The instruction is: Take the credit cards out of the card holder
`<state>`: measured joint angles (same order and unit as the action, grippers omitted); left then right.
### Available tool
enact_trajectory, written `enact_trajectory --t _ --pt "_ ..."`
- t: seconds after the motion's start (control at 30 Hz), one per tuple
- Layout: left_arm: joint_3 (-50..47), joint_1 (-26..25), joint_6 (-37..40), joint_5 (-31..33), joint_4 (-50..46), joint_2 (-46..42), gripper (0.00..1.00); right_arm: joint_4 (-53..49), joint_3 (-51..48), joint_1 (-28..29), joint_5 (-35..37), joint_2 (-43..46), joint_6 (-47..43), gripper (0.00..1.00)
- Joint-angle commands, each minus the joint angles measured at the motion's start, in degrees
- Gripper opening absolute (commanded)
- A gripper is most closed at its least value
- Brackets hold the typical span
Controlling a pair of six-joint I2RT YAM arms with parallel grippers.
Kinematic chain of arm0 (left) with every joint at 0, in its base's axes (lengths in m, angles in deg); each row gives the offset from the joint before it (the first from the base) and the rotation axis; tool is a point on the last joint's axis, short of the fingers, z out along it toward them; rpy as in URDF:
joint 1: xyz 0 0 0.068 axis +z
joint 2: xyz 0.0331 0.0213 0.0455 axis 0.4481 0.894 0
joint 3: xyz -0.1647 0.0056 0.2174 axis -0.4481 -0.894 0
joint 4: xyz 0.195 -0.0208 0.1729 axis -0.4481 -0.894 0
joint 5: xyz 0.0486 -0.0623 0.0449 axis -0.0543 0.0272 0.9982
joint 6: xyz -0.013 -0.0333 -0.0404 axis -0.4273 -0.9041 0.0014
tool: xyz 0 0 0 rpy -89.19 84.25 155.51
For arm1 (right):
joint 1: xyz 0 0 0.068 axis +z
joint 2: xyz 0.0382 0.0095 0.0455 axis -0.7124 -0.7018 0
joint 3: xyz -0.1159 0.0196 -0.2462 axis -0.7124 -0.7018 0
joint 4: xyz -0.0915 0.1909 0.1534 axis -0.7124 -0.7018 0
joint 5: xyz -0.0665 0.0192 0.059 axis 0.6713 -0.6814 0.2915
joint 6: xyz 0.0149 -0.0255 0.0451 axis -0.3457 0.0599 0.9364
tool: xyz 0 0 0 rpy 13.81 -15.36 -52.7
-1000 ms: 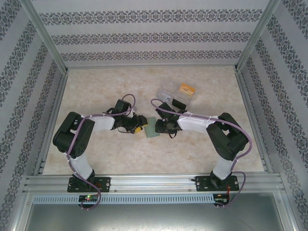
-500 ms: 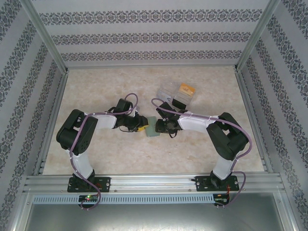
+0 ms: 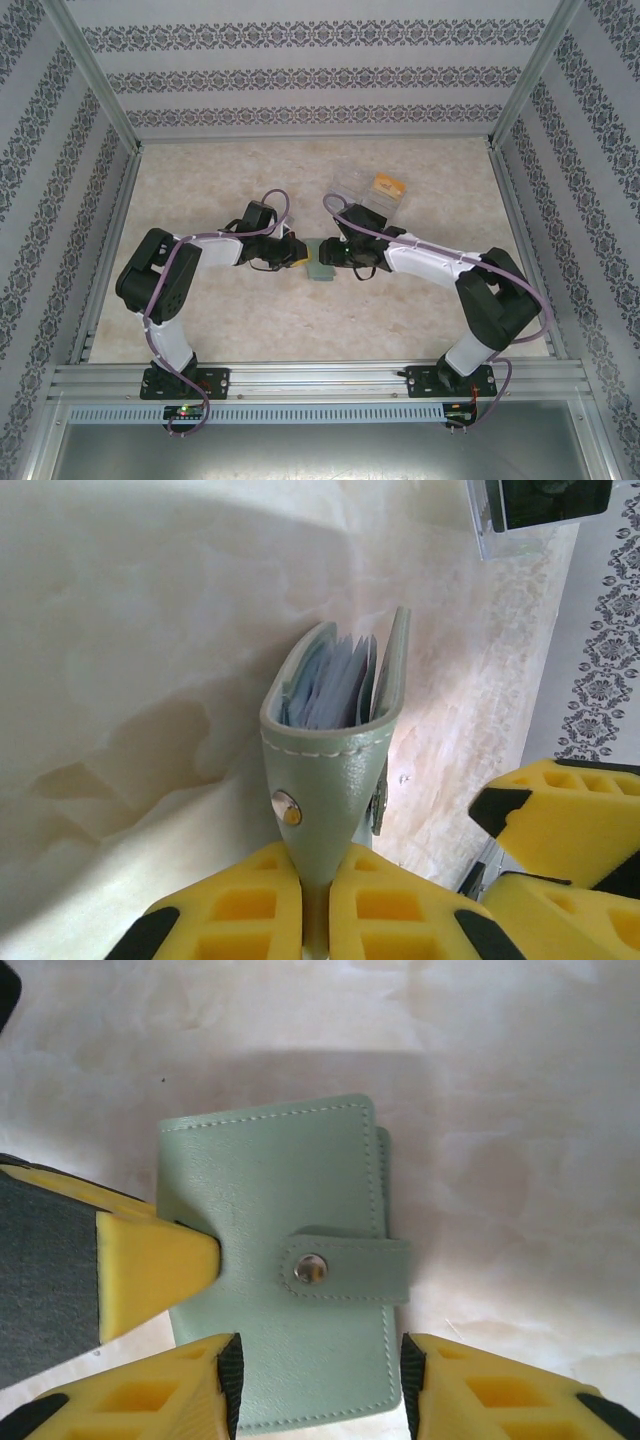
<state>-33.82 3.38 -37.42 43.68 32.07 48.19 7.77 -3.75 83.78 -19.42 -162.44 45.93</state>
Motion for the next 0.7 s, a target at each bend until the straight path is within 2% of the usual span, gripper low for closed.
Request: enact_trajectory --t 0.0,0.23,0.67 --pt "1.0 -0.58 1.84 0.08 -0.33 -1.93 0.0 0.18 2.28 -0.44 -2.41 -2.82 -0.9 0.46" --pt "1.26 -0.71 1.55 -0.2 -0.42 -1.9 0.0 -2.48 5.97 -0.1 -1.69 -7.08 -1.22 0.42" --pt "0.69 -0.75 1.13 0.75 0.28 -2.04 0.0 -6.9 8.43 0.81 2.05 -10.41 -1.57 0.42"
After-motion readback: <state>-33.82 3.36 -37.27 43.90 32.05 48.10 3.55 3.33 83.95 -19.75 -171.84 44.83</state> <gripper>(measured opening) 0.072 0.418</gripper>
